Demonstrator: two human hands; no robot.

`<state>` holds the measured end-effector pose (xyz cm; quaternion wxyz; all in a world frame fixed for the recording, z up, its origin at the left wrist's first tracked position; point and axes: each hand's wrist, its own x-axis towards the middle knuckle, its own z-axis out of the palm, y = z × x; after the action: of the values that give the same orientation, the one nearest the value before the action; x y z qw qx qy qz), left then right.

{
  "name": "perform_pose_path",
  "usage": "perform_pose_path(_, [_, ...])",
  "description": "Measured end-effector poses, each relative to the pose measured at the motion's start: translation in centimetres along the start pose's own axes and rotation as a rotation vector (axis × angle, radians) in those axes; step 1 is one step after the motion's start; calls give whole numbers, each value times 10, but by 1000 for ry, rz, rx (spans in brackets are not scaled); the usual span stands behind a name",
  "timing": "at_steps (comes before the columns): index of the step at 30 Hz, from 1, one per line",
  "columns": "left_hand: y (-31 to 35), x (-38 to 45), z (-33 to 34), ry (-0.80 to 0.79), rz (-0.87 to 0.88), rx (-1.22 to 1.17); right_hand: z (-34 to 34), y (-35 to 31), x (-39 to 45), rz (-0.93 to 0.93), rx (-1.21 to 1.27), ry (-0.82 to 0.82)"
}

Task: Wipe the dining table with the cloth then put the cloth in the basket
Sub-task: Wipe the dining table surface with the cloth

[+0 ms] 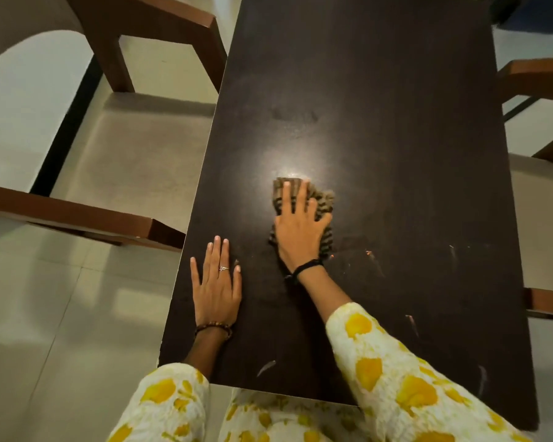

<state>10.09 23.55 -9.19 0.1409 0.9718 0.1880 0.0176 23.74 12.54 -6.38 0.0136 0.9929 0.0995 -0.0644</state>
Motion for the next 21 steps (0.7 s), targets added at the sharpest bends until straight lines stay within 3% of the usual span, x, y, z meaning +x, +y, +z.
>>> perform_pose_path(6, [2,0,-2,-11,-9,2,1,139,-6,370,73,19])
perform_pose_path(10, [11,-1,-6,-14,40,69,-2,157,-8,547,125,24])
perform_pose_path(12, [28,-8,-6,-8,63,52,-3,132,-10,470,91,53])
perform_pose_path(17, [104,-41,11,-35,73,-19,-3,72,-25,23,57,48])
perform_pose_path(21, [147,-64,28,-104,123,-30,3,124,-31,14,31,97])
